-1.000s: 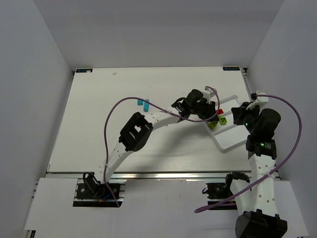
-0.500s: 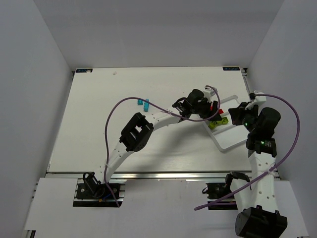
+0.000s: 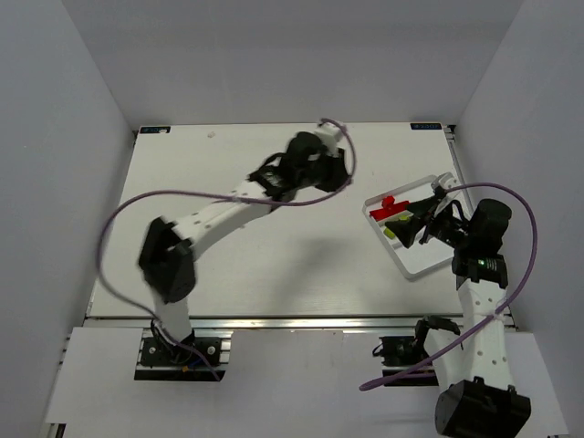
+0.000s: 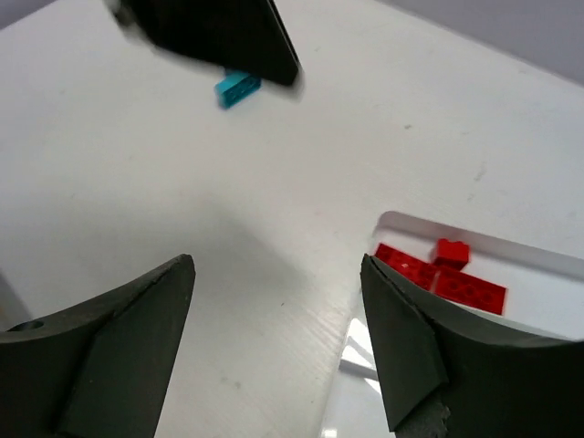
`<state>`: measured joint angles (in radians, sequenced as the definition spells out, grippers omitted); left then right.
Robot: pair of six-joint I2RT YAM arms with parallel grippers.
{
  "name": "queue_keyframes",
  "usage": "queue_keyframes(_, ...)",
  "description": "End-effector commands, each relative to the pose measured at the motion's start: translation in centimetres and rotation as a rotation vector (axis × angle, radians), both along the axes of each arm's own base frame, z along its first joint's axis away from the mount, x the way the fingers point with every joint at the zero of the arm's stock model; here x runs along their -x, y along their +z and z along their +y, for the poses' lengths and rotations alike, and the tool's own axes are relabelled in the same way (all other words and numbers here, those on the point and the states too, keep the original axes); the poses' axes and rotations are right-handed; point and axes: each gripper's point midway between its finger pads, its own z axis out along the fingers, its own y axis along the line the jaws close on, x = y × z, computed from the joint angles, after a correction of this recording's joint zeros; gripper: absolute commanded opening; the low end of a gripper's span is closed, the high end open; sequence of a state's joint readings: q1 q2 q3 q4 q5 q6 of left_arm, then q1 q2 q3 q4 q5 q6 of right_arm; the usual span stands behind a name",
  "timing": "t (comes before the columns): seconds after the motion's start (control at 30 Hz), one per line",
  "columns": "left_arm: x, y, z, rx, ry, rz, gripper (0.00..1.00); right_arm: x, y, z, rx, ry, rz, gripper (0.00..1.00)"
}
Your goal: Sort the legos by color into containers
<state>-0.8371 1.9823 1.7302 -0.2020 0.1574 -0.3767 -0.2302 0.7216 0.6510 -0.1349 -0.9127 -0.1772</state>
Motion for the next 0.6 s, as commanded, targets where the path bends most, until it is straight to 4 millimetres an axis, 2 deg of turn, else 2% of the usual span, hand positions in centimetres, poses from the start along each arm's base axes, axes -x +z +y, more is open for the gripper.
queue_keyframes(0.0, -0.2, 4.4, 11.8, -0.137, 0.216, -0.107, 0.45, 0.5, -1.1, 2.4, 0.003, 0.204, 0.056, 0.78)
queue_keyframes(0.03, -0.1, 4.2, 14.6, -0.182, 0.255, -0.127, 0.55, -0.4, -0.7, 2.6, 0.047, 0.202, 0.045, 0.76)
queue_keyframes(0.07, 1.5, 3.1, 18.5, -0.247, 0.325, -0.133, 0.64, -1.6, -2.1, 2.7, 0.058, 0.197, 0.103, 0.76)
queue_keyframes(0.1, 2.4, 2.7, 20.3, -0.279, 0.350, -0.150, 0.75, -1.8, -2.5, 4.0, 0.083, 0.233, 0.119, 0.76)
queue_keyframes(0.13, 2.9, 2.2, 22.4, -0.304, 0.393, -0.155, 0.78, -3.6, -2.4, 3.7, 0.137, 0.168, 0.118, 0.76)
queue_keyframes(0.17, 4.2, 1.7, 26.0, -0.340, 0.481, -0.177, 0.81, -3.4, -4.2, 7.3, 0.176, 0.259, 0.174, 0.75)
queue_keyframes(0.2, 4.8, 1.4, 27.4, -0.352, 0.519, -0.188, 0.84, -4.3, -4.7, 8.1, 0.205, 0.244, 0.193, 0.74)
queue_keyframes(0.23, 5.3, 1.3, 29.2, -0.363, 0.571, -0.200, 0.85, -6.6, -4.1, 8.3, 0.240, 0.140, 0.208, 0.67)
queue_keyframes(0.27, 5.8, 0.0, 31.6, -0.420, 0.646, -0.211, 0.86, -6.7, -6.6, 11.7, 0.281, 0.190, 0.289, 0.63)
queue_keyframes(0.3, 6.6, 1.2, 33.3, -0.402, 0.698, -0.257, 0.86, -7.7, -7.1, 12.6, 0.299, 0.167, 0.324, 0.60)
queue_keyframes(0.33, 6.8, 1.6, 34.4, -0.391, 0.750, -0.289, 0.88, -10.2, -5.3, 13.2, 0.311, 0.077, 0.332, 0.54)
queue_keyframes(0.37, 7.1, 1.7, 35.7, -0.391, 0.802, -0.315, 0.89, -10.5, -8.5, 16.3, 0.367, 0.108, 0.416, 0.54)
queue_keyframes(0.4, 8.0, 1.7, 38.0, -0.409, 0.873, -0.357, 0.91, -11.4, -8.8, 17.1, 0.392, 0.091, 0.441, 0.54)
queue_keyframes(0.43, 8.4, 2.1, 38.9, -0.408, 0.905, -0.369, 0.91, -12.4, -6.6, 19.5, 0.357, 0.092, 0.447, 0.59)
queue_keyframes(0.47, 8.8, 2.9, 39.7, -0.393, 0.947, -0.382, 0.91, -13.3, -9.4, 21.0, 0.376, 0.092, 0.513, 0.64)
queue_keyframes(0.5, 9.2, 3.1, 40.5, -0.386, 0.980, -0.390, 0.91, -13.2, -9.3, 23.3, 0.360, 0.108, 0.528, 0.68)
queue_keyframes(0.53, 9.8, 4.4, 41.6, -0.331, 1.037, -0.422, 0.91, -14.2, -9.7, 24.1, 0.367, 0.076, 0.534, 0.72)
queue_keyframes(0.57, 10.0, 4.5, 41.9, -0.316, 1.041, -0.432, 0.91, -15.9, -10.0, 26.0, 0.308, -0.001, 0.591, 0.74)
